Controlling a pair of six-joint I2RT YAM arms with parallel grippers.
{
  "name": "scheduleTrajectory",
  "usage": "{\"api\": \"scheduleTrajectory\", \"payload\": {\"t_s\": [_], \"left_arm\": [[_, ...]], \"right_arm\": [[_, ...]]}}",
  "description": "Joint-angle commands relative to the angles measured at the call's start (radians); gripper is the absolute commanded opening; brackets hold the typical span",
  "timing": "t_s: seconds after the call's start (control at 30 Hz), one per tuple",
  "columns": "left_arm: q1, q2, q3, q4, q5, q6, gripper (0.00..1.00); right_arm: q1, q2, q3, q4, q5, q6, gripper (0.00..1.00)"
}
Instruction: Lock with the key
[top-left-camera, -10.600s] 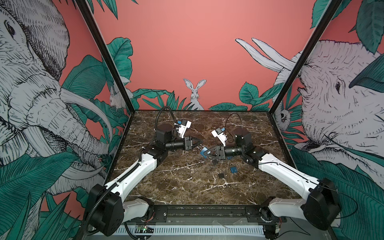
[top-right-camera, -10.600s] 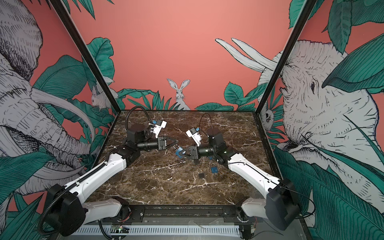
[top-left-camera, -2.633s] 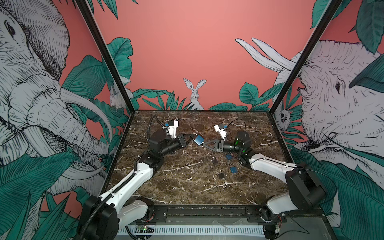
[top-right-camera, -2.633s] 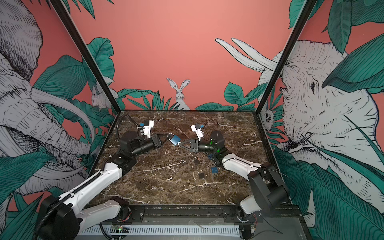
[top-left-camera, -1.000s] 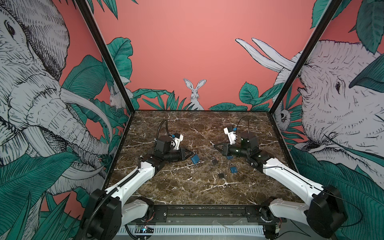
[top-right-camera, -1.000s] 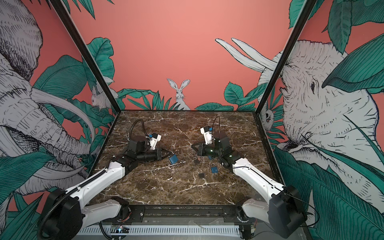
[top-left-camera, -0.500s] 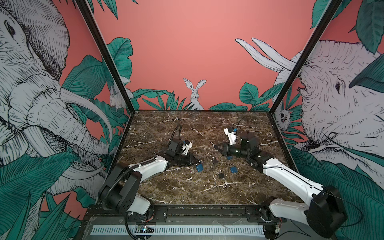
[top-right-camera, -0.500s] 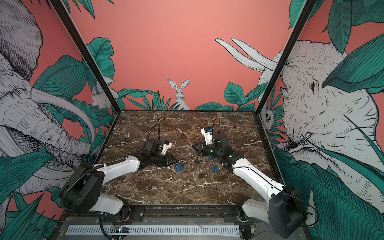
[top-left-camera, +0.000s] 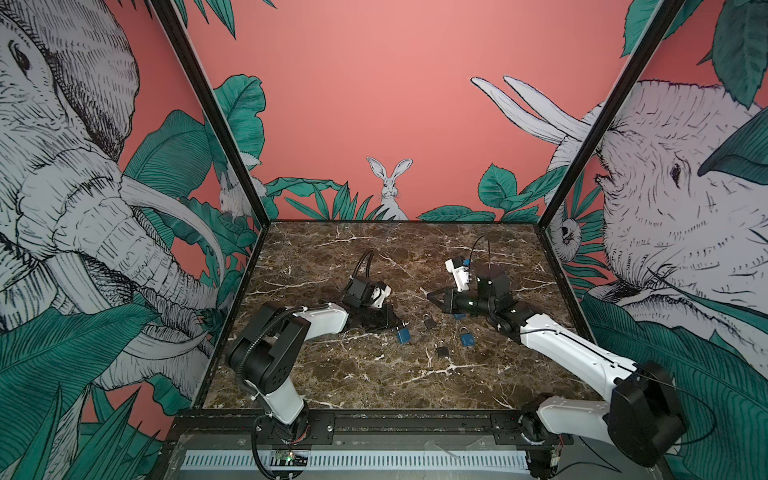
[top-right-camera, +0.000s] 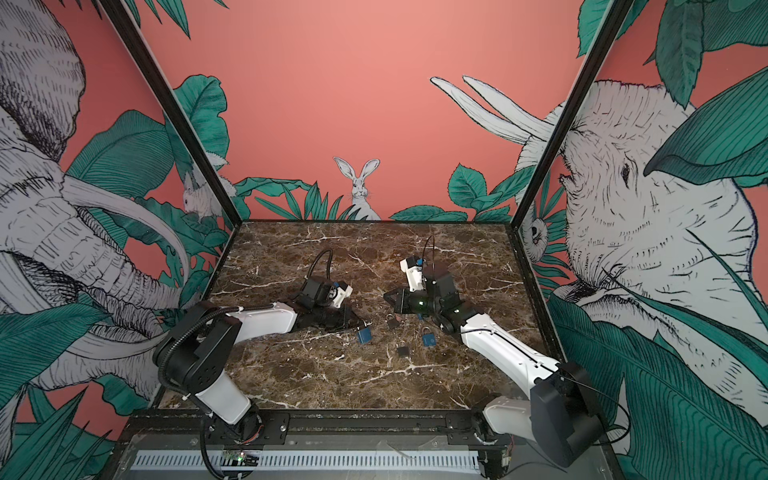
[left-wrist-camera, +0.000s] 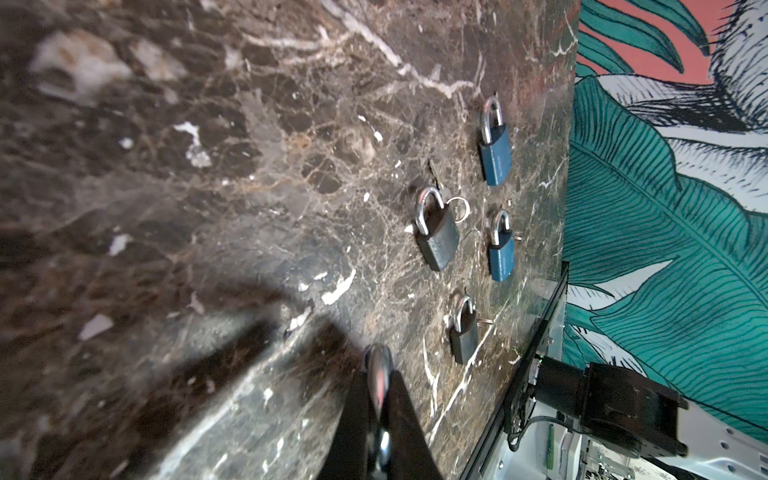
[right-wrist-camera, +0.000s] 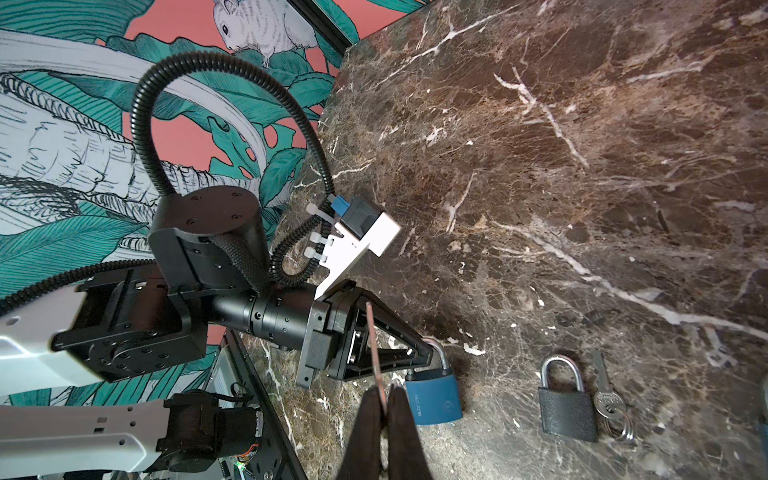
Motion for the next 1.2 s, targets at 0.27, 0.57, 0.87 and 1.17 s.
{"api": "scheduleTrajectory", "payload": {"t_s": [0.27,0.57,0.87,1.17], "left_arm": [[-0.003,0.007,0.032,-0.057,-0.108,0.03,0.25],[0.009,-0.059,-0.012,-0.053,-0.212,0.02,0.3],[0.024,-0.198,-0.059,-0.05,-0.273,0.048,0.31],[0.077,-0.33,-0.084,-0.005,-0.247,0.028,0.32]], "right_arm": [[-0.006,0.013,-0.044,0.037,0.047,0.0,0.0],[0.033,0.055,-0.054,0.014,0.107,-0.005,0.0],[0.101,0.1,-0.062,-0.026,0.244,-0.023,0.0],[0.179,0.188,-0.096,0.086,0.311,0.063,0.0]]}}
